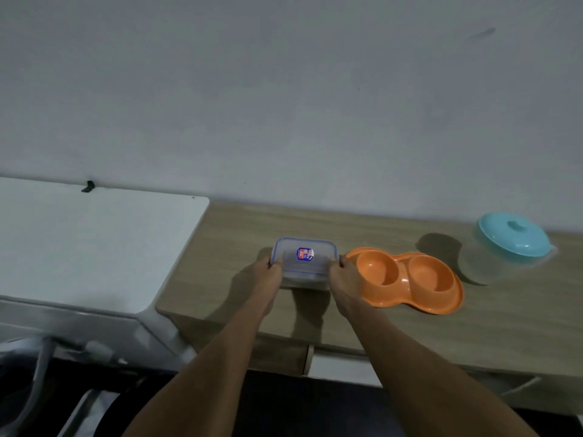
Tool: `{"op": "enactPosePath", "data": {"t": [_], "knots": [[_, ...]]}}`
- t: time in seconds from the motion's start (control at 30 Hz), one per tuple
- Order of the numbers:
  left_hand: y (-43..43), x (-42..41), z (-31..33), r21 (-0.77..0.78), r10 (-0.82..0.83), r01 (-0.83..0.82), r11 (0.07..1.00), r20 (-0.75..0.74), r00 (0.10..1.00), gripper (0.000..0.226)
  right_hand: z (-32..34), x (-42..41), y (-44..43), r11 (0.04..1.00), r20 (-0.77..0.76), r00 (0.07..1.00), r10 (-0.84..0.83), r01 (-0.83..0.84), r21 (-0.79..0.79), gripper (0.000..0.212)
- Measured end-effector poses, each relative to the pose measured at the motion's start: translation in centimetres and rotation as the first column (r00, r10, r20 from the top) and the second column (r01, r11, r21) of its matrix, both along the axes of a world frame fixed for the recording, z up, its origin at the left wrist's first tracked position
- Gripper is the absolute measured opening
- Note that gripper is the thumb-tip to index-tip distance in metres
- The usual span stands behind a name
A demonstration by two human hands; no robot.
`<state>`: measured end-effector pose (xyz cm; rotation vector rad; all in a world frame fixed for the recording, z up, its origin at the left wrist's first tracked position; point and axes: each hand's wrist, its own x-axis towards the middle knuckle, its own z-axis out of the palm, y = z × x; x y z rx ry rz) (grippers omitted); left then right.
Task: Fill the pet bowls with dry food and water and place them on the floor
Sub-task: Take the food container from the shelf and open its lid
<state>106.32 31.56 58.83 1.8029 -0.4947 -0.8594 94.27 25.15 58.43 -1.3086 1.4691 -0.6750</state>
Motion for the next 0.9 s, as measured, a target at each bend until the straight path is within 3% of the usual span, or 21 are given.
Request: {"op": "enactPosePath", "data": {"t": [0.3,0.53,0.67,0.77,0.9], "knots": [[-1.3,1.4,-1.6,0.097,-0.024,0.03,0.995,-0.063,0.998,0.028,-1.8,0.4,-1.3,0.998,-0.045,0.999,-0.025,0.027,0.057,0.023],[-2.4,2.1,-2.6,0.166,-0.039,0.048,0.985,-0.059,0.998,0.026,-2.4,-0.1,-1.7,1.0,-0.026,1.0,-0.001,0.002,0.016,0.022],[-3.5,2.6,-1.4,0.212,0.004,0.01,0.977,-0.064,0.998,0.012,-2.7,0.0,-2.6,1.0,-0.033,0.999,0.01,-0.011,-0.016,0.024],[-5.4,3.2,-1.1,0.271,0.048,-0.027,0.962,-0.071,0.996,0.03,-2.4,0.7,-4.0,0.997,-0.089,0.994,-0.071,0.067,-0.05,0.038],[-8.0,4.8,-3.1,0.428,-0.024,-0.061,0.902,0.191,0.981,0.068,-2.3,2.5,-6.1,0.991,-0.157,0.98,-0.121,0.111,-0.068,0.046]]}}
